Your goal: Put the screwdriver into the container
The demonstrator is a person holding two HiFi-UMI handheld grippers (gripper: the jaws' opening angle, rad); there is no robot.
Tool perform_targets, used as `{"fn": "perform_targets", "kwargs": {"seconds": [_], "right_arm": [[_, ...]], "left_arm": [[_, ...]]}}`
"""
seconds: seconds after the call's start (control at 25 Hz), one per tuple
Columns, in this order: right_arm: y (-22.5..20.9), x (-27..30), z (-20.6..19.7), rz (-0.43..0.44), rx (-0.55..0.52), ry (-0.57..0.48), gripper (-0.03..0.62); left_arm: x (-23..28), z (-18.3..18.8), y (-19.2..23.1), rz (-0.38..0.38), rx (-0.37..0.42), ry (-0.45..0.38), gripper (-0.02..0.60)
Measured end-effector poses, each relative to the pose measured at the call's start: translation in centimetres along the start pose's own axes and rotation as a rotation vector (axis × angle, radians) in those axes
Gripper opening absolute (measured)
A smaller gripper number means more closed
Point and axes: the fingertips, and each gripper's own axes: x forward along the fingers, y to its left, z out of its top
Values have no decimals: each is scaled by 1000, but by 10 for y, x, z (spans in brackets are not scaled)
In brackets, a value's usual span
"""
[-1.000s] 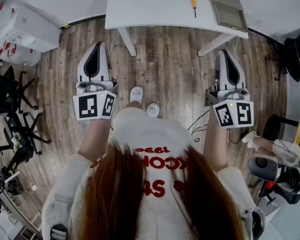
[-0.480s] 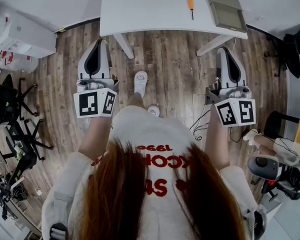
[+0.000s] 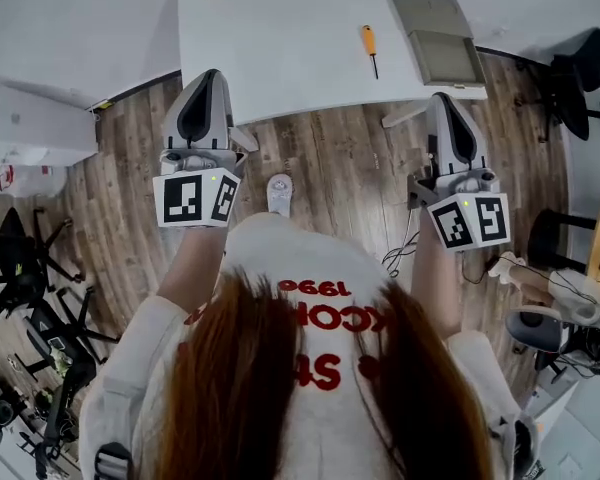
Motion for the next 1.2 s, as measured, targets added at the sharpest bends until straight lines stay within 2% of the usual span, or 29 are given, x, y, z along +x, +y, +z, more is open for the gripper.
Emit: {"fn": "perform_targets", "kwargs": {"seconds": [0.28, 0.68, 0.92, 1.12, 1.2], "right_arm": [[-6, 57, -1, -37, 20, -13, 5], [-23, 65, -17, -99, 51, 52, 5], [-44, 86, -20, -77, 65, 38, 5], [-64, 122, -11, -9, 54, 17, 6], [-79, 137, -5, 15, 42, 22, 5]], "left_arm": [[61, -14, 32, -72, -25, 12, 8], [85, -44, 46, -92, -80, 69, 6], [99, -50, 36, -95, -43, 69, 6], [129, -46, 32, -65, 57, 60, 8], [147, -45, 28, -65, 74, 53, 8]]}}
